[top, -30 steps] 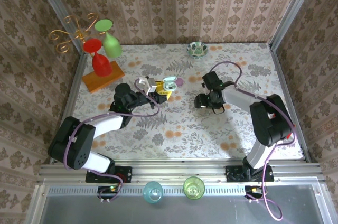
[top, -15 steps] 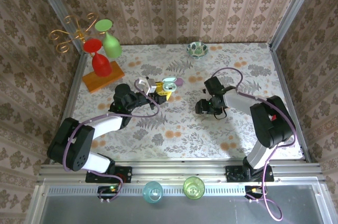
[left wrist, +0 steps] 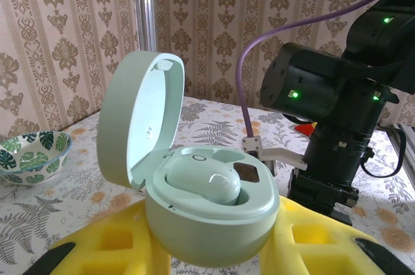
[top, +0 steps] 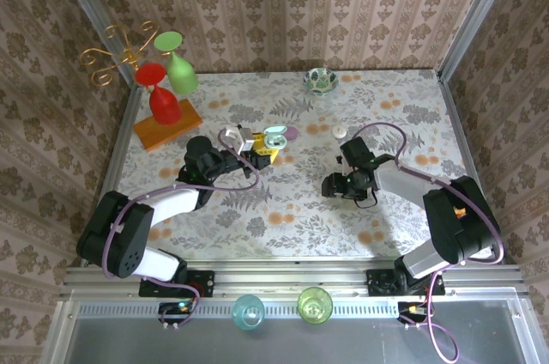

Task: Insert the wireless bluetooth earbuds into the charging case

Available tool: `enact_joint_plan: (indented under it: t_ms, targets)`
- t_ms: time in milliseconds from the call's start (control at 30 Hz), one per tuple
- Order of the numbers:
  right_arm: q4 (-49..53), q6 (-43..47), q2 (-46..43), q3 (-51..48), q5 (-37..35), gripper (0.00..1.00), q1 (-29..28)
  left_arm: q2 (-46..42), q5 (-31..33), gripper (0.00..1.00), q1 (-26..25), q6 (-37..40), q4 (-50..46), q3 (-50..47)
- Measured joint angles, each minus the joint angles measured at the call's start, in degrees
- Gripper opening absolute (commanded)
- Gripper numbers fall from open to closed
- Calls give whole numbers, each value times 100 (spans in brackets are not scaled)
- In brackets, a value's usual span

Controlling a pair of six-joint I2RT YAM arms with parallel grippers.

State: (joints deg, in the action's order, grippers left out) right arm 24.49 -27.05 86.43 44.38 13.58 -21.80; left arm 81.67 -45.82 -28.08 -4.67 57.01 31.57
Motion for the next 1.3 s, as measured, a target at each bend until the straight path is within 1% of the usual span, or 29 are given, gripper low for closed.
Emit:
enact_joint_plan:
  t_ms: [133,233,333,500,667,733,967,1100,1300]
  targets:
    - [66,7,-48,-4,-9,67,-13,2,-2,26,-11,0,0,2]
    - [240,46,-197,20,-151,67,-103,2,0,26,-11,0,0,13]
    - [496,133,-363,162,-546,67,-275,2,2,26,-11,2,0,22]
    - [726,155,-721,245,-1517,63,-619,0,26,26,-11,2,0,22]
    - [872,155,-828,256,-1961,57,-702,2,46,26,0,2,0,22]
    - [946,162,-721,319,-2048,56,-743,2,48,26,0,2,0,22]
    - [1003,417,120,975,-2044,51,-914,0,63,26,4,2,2,20]
    - [1001,614,651,1388,-2000,52,-909,0,76,26,7,2,2,-9]
    - [973,780,1268,1650,-1781,54,-772,-11,90,26,37,2,-4,-63]
